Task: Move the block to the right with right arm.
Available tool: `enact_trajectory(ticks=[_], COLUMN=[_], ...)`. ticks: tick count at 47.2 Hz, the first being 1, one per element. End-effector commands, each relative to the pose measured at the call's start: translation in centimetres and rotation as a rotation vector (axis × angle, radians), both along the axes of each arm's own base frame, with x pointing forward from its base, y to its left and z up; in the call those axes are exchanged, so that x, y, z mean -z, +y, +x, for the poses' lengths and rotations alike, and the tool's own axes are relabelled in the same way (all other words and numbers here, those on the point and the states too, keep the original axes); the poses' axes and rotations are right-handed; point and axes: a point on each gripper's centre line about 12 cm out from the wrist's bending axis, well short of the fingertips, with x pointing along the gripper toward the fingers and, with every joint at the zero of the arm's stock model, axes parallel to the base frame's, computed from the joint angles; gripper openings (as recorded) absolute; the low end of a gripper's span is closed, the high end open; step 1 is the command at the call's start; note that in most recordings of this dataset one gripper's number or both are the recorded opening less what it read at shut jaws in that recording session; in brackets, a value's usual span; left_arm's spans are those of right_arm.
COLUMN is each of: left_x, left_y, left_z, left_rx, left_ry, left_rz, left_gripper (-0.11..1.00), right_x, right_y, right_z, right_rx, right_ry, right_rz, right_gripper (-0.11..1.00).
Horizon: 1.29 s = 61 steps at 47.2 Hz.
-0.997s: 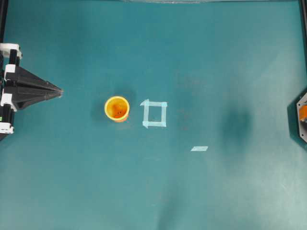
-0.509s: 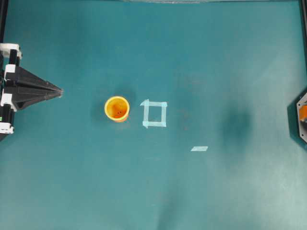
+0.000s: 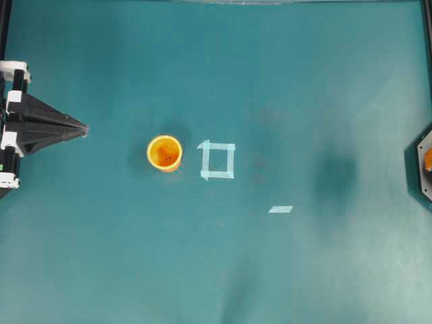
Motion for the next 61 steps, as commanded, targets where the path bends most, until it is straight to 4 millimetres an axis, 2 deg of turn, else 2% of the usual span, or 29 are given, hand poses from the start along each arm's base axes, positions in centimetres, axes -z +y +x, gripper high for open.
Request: enact_trajectory(ticks=[1,61], left_x=[-1.07,-1.07], left_y=[0.03,0.03], left_z=[0.26,0.26], left_rx=[-0.001,-0.001], left_ry=[-0.026,-0.026], left_rz=[0.002,0.002], left_gripper=[0.0,0.0], right_x=[-0.67,-0.84], right_y=[0.02,0.04], right_z=[-0.03,-0.28], right_rx=[-0.002,-0.004], right_ry=[-0.011,-0.022], right_rz=[0.0,0.0], right_gripper=[0.41,0.41])
